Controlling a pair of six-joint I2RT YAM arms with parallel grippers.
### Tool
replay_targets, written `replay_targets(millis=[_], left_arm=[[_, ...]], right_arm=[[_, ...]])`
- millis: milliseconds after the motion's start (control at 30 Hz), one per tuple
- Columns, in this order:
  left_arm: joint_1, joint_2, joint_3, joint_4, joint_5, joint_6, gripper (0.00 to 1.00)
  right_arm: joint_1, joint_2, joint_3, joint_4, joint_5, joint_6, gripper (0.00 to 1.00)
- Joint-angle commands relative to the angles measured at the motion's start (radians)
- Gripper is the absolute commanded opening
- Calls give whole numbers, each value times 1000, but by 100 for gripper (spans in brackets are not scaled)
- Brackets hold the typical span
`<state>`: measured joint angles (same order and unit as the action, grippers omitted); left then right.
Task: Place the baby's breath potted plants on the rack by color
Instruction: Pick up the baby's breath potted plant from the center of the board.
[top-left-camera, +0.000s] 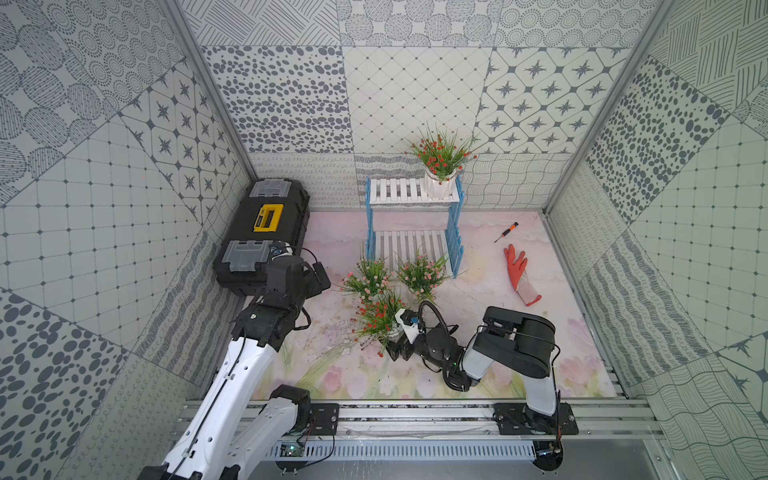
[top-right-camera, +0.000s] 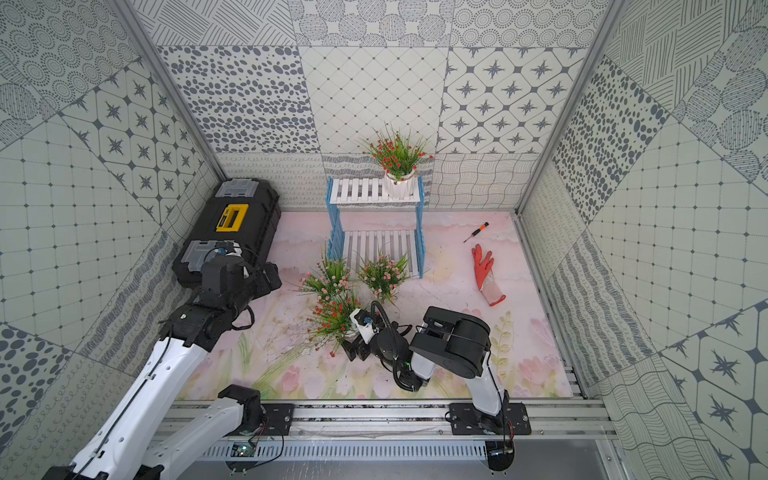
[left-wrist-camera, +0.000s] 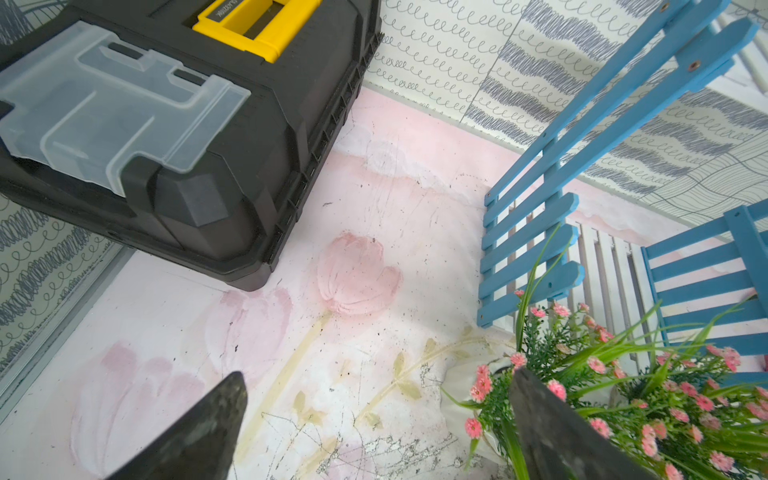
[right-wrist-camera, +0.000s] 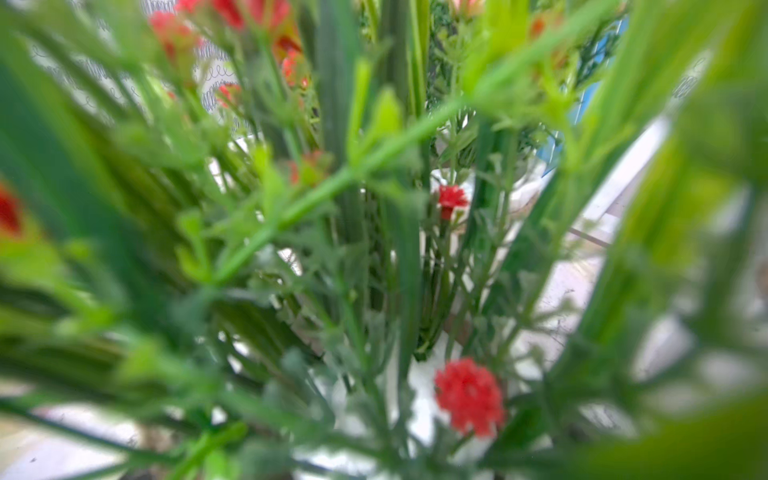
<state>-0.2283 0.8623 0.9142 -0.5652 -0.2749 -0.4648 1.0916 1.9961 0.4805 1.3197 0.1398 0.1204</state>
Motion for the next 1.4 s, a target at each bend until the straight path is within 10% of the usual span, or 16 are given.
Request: replay_targets(millis=[0,833,1367], left_arm=[[0,-9,17,-24,-19,-9,99],[0,-21,18,-39,-33,0,99],[1,-24,21,-37,-20,12,98]], right_arm=[[-4,17,17,69,-10,10,98],[14,-91,-8,-10,2,-46,75],[65,-673,22,-607,77,-120,70]])
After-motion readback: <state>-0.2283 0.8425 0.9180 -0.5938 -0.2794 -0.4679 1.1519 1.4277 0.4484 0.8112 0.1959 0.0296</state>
